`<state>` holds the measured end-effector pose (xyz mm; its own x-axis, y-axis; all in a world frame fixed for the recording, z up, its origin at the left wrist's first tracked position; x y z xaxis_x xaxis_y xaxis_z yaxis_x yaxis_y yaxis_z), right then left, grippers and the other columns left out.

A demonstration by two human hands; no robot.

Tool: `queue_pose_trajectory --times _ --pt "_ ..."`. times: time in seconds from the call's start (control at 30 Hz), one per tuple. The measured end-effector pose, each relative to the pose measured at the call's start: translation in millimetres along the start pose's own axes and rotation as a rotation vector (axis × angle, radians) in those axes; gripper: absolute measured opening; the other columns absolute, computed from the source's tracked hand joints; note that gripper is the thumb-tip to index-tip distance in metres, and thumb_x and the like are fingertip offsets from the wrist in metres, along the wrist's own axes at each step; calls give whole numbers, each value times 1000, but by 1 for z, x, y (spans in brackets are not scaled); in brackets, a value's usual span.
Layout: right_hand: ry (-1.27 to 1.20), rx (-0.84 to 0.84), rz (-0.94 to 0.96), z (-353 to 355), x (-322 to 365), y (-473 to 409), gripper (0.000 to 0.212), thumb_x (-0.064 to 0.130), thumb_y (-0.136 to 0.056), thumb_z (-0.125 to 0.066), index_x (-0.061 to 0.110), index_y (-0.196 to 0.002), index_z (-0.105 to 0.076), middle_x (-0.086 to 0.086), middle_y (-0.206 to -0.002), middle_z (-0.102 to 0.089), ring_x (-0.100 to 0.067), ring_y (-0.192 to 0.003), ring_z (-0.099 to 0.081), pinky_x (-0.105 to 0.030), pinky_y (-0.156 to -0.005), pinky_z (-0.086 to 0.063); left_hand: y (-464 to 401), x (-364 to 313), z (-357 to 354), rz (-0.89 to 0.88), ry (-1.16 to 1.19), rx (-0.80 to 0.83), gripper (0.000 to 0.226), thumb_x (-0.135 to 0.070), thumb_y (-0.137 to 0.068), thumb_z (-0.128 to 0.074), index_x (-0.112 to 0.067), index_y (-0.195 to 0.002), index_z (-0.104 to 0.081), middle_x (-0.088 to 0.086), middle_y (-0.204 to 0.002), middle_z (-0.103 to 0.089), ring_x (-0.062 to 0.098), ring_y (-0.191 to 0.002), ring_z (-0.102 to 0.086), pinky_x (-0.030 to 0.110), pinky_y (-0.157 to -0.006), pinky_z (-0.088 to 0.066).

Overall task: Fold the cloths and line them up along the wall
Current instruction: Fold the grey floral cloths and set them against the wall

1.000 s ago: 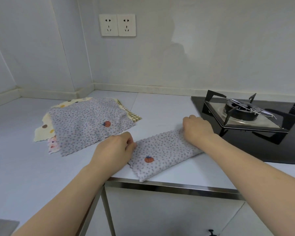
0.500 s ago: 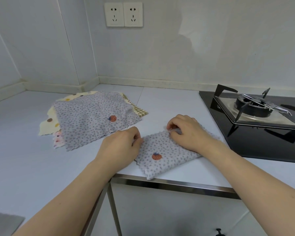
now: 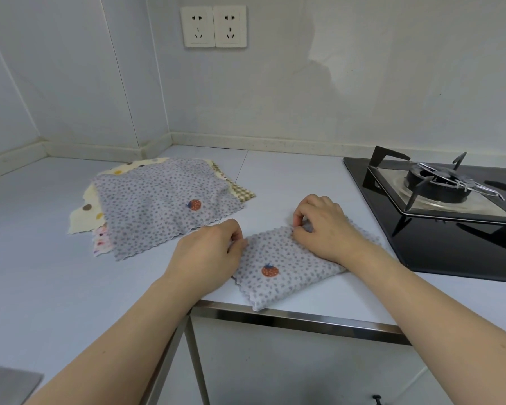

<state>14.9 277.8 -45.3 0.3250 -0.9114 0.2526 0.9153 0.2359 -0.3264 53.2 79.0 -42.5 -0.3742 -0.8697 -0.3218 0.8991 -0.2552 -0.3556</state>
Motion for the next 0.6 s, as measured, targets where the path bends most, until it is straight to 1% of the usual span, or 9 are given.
queue_pose_trajectory --times 0.13,0.23,0.33,0.47,0.6 --pt "2 -4 3 1 1 0 6 25 -84 -55 29 -88 -54 11 -94 -47 -13 -96 -40 -29 -88 -27 0 0 -1 1 6 1 15 -41 -97 -48 -29 -92 -54 -10 -63 -52 2 -59 -46 21 -52 -32" --pt "17 -11 4 1 1 0 13 21 -86 -48 31 -90 -55 14 -88 -48 -10 -91 -40 -27 -86 -24 0 1 -1 5 10 1 15 -41 -97 -48 -29 -91 -54 -9 -64 -53 3 -59 -47 21 -53 -34" --pt "45 -28 15 1 2 0 17 17 -89 -45 32 -88 -54 15 -87 -48 -9 -90 -39 -28 -87 -24 0 1 -1 4 14 5 14 -41 -97 -48 -29 -91 -53 -9 -65 -54 3 -60 -48 22 -54 -35" --pt "54 -1 6 1 3 1 13 21 -86 -50 34 -86 -51 15 -87 -48 -9 -90 -40 -25 -86 -20 -1 1 -2 -4 16 4 14 -41 -97 -48 -29 -91 -53 -10 -63 -52 2 -58 -46 22 -53 -34" --pt "-18 75 -105 -1 -4 -4 5 29 -81 -57 33 -78 -54 14 -86 -48 -12 -94 -44 -28 -88 -23 -1 1 -1 -9 17 -4 14 -40 -97 -48 -29 -91 -53 -9 -61 -50 3 -58 -46 22 -52 -33"
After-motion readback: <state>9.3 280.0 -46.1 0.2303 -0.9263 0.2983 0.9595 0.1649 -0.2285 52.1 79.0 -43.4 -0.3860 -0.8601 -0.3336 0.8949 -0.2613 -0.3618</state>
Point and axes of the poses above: each hand's wrist, its own y-axis away from the middle knuckle, its own z-axis out of the back of the hand, x = y × z, the point moved 8 cm from there along -y, towards the middle knuckle
